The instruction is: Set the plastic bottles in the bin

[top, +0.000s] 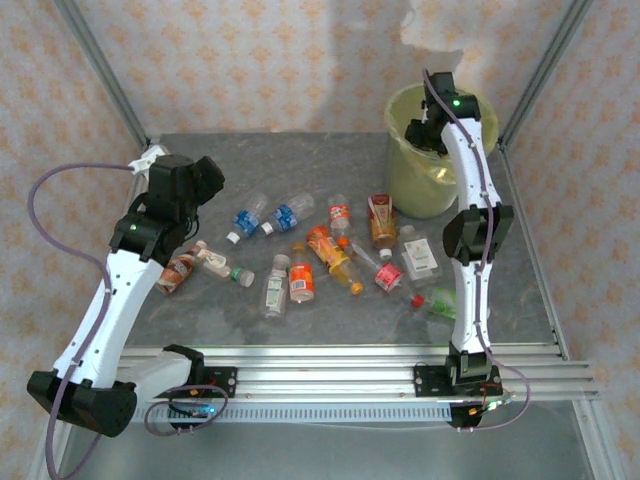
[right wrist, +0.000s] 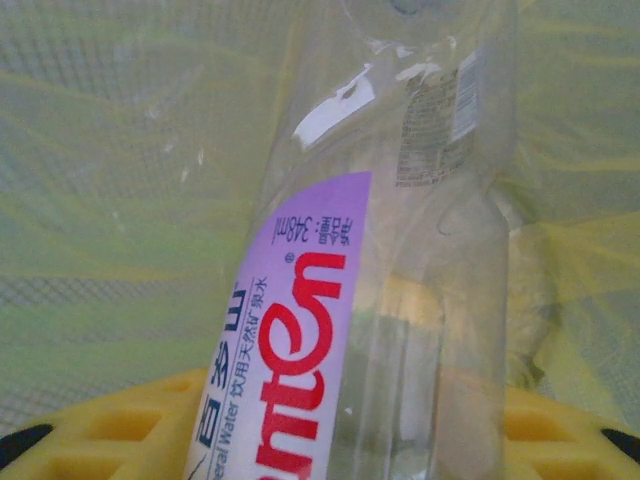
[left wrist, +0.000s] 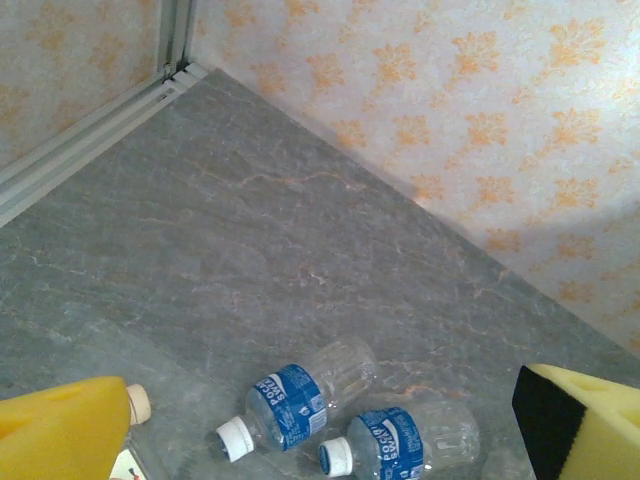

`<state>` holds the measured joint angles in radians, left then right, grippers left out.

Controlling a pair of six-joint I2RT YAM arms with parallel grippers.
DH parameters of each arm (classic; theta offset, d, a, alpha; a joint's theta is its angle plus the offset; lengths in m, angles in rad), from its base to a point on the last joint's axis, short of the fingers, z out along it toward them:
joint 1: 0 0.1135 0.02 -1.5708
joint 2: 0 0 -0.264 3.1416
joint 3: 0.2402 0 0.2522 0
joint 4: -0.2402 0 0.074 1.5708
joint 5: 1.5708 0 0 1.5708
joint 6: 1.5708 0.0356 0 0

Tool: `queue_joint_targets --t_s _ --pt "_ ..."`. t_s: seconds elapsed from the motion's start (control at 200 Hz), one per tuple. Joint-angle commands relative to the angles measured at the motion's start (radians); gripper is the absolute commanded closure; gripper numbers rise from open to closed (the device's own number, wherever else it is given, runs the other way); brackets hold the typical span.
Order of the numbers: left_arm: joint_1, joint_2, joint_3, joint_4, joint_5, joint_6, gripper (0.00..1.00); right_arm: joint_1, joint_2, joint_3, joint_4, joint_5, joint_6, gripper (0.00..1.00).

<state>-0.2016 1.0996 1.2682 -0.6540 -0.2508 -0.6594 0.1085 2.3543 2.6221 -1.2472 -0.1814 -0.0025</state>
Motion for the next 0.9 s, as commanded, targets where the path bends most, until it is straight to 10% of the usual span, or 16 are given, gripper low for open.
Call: queue_joint_targets --t_s 0.0,0.495,0.896 --pt "0.009 -0.009 -0.013 -0.042 -0.058 0.01 0.0 -0.003 0.014 0.004 -0.039 -0.08 -0.035 0.63" --pt "0.019 0.031 -0.015 -0.113 -0.081 -0.015 0.0 -0.003 0.008 -0.025 -0.097 -0.286 -0.073 0.38" --pt "0.058 0.037 -0.072 -0.16 -0.035 -0.053 0.0 -0.003 -0.016 0.014 -0.089 -0.118 -0.055 0.11"
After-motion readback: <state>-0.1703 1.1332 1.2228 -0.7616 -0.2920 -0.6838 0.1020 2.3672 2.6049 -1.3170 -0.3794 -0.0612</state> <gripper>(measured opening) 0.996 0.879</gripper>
